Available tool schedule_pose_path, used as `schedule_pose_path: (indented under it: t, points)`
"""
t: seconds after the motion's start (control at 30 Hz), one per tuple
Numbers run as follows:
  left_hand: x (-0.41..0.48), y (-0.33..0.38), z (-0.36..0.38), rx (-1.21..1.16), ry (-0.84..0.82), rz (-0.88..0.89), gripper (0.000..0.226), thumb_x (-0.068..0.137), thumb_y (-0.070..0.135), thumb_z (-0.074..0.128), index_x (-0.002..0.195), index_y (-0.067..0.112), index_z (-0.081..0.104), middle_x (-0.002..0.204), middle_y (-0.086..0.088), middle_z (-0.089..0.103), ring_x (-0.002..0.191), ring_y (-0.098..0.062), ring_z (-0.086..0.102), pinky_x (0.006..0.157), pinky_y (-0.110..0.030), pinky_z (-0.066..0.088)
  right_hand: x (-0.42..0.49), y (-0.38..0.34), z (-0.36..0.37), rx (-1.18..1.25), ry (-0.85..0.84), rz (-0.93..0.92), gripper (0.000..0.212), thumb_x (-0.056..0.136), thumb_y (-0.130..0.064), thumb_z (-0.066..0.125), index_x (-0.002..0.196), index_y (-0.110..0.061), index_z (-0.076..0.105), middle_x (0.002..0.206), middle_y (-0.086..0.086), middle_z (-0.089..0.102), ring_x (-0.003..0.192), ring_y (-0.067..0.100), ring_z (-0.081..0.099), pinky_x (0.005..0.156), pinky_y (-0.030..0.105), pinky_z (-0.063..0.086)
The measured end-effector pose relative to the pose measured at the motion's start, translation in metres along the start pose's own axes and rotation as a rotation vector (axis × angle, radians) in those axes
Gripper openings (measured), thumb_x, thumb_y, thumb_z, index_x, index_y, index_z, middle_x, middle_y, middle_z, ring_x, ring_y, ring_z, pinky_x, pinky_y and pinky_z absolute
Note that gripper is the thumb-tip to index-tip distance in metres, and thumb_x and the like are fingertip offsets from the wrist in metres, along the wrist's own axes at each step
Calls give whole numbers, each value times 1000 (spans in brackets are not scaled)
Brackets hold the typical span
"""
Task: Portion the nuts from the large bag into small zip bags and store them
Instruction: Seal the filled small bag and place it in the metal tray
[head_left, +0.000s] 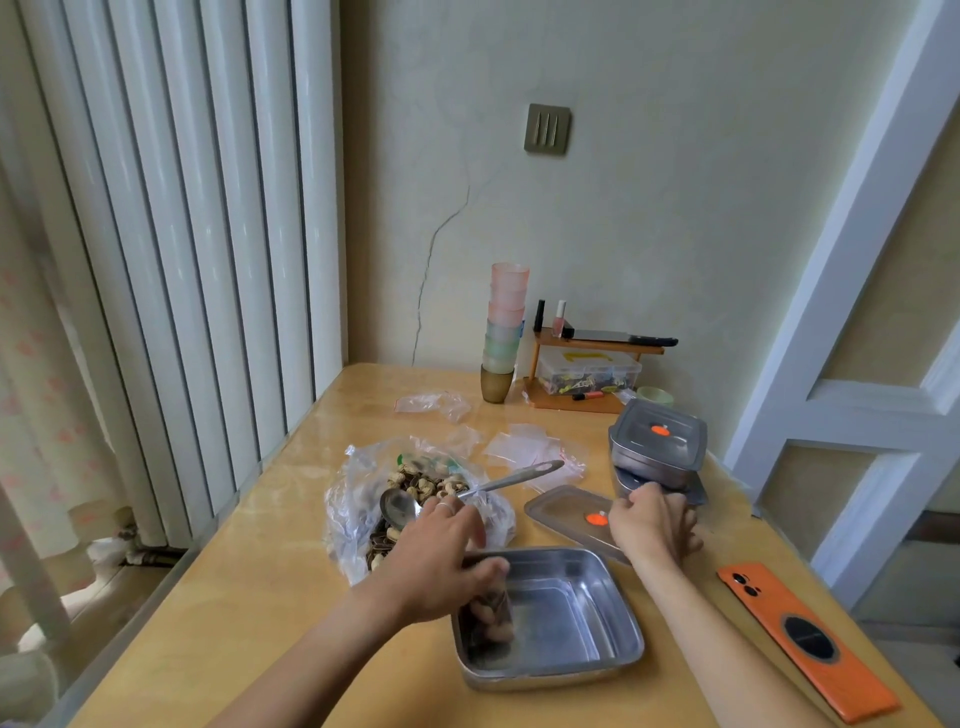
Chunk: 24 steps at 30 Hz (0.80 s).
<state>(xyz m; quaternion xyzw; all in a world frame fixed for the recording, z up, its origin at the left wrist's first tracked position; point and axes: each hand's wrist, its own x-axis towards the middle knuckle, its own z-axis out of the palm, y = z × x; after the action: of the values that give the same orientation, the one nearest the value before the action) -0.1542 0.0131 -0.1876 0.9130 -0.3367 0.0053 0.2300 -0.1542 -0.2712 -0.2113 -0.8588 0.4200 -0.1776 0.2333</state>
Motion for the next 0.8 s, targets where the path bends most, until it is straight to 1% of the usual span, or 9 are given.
schedule_pose_path:
  t: [0.07,0.13,0.2,0.27,0.3,0.4,0.53,0.7,0.8]
  points:
    - [4,-6,2,-79,130,28,26,99,52,55,107,27,58,106,12,48,105,-9,41,89,-24,38,3,-6,4,-56,-60,-84,33,97,-47,59,114,-19,64,131,14,49,129,36,44,104,47,39]
    - [7,-13,7,-146,238,37,14,101,44,56,101,30,59,100,16,51,100,-3,44,82,-18,36,10,-5,8,-23,-141,-83,37,93,-50,66,110,-17,63,130,15,48,129,38,43,99,44,43]
    - [9,-22,13,-209,320,21,10,101,38,57,95,31,60,96,19,54,98,-1,48,78,-18,38,19,0,8,56,-133,-44,20,90,-35,73,89,-19,61,124,17,55,123,40,48,94,39,47]
    - [12,-30,19,-246,366,1,10,100,33,58,91,32,60,92,18,55,96,-1,50,75,-20,39,25,10,6,113,-102,-46,24,88,-20,70,69,-21,56,105,13,66,108,39,57,86,35,51]
    - [13,-32,21,-258,381,-4,10,100,31,58,89,32,60,91,17,55,94,-1,51,74,-20,40,25,15,5,150,-92,-44,25,90,-15,67,67,-20,58,96,9,67,102,36,60,82,34,51]
    - [17,-36,25,-267,409,-7,12,99,28,60,87,32,60,89,18,56,94,-3,52,73,-19,41,25,32,5,310,-57,-31,23,95,-7,60,79,-22,68,95,0,71,97,28,63,83,35,51]
    - [20,-37,30,-258,410,9,13,97,28,61,84,31,59,86,18,54,91,-3,52,69,-17,40,23,49,7,478,11,19,23,100,-6,57,87,-22,67,95,-1,70,93,29,64,84,38,51]
    - [18,-41,35,-235,393,38,13,97,31,61,84,32,60,86,18,53,91,-3,51,70,-20,39,27,57,2,566,71,-33,21,102,-6,57,90,-21,66,94,-2,70,92,26,65,83,39,51]
    - [18,-42,35,-227,394,47,12,97,31,61,84,32,60,86,19,52,91,-2,50,71,-19,39,30,59,3,478,71,-95,21,100,-4,57,89,-20,66,92,-2,70,92,27,65,82,38,51]
